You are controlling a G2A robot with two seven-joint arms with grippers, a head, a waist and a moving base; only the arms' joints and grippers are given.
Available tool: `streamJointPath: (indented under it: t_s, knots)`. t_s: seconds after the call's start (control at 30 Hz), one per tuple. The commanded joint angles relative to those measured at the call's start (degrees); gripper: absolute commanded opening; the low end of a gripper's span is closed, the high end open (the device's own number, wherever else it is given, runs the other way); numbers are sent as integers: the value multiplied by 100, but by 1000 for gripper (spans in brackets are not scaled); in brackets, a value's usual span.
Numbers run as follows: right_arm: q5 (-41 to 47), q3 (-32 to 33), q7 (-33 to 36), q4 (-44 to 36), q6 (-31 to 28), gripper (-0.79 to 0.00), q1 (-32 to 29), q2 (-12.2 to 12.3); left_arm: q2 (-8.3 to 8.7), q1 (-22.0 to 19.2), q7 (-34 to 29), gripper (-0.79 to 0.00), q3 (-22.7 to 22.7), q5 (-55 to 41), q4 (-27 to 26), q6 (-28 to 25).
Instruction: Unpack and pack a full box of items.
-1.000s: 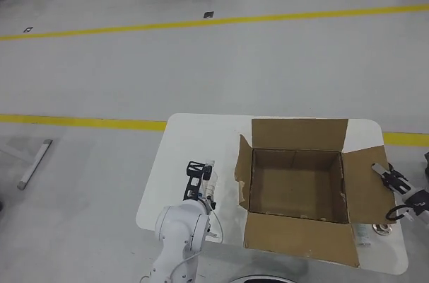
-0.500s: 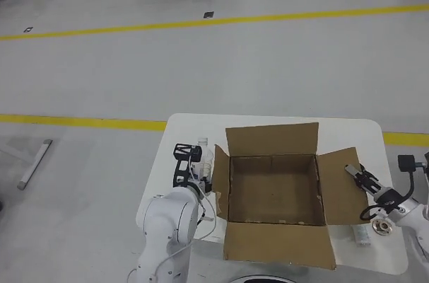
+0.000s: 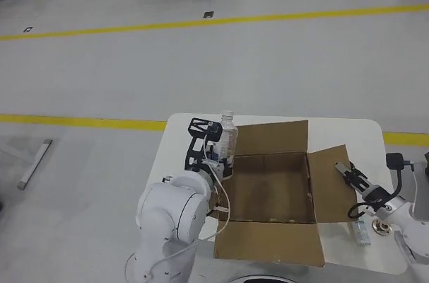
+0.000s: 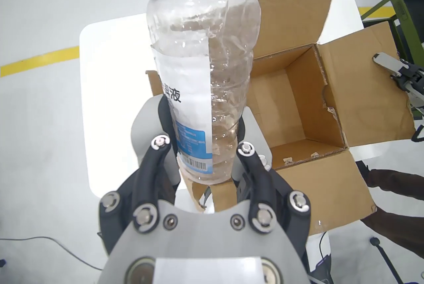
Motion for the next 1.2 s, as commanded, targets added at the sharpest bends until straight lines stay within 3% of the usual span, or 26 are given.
streamJointPath:
  t_s: [0.0,0.67,0.77,1.0,1.17]
  knots:
    - [-30,-18,-21,-23,7,-785,-18,0,-21,-26,52,-785,151,-85,88,159]
    - [-174,-34,-69,-252,-14,-785,-181,18,-34,-41,62,-785,216,-165,143,251]
    - [-141,-42,-58,-296,-1,-785,-190,19,-47,101,495,-785,333,-367,231,347]
    - [-99,-57,-7,-370,4,-785,-193,26,-135,-96,658,-785,734,-1286,1017,468]
    - [-120,-50,-22,-377,-15,-785,-187,31,-167,-295,716,-785,960,-1308,1612,513]
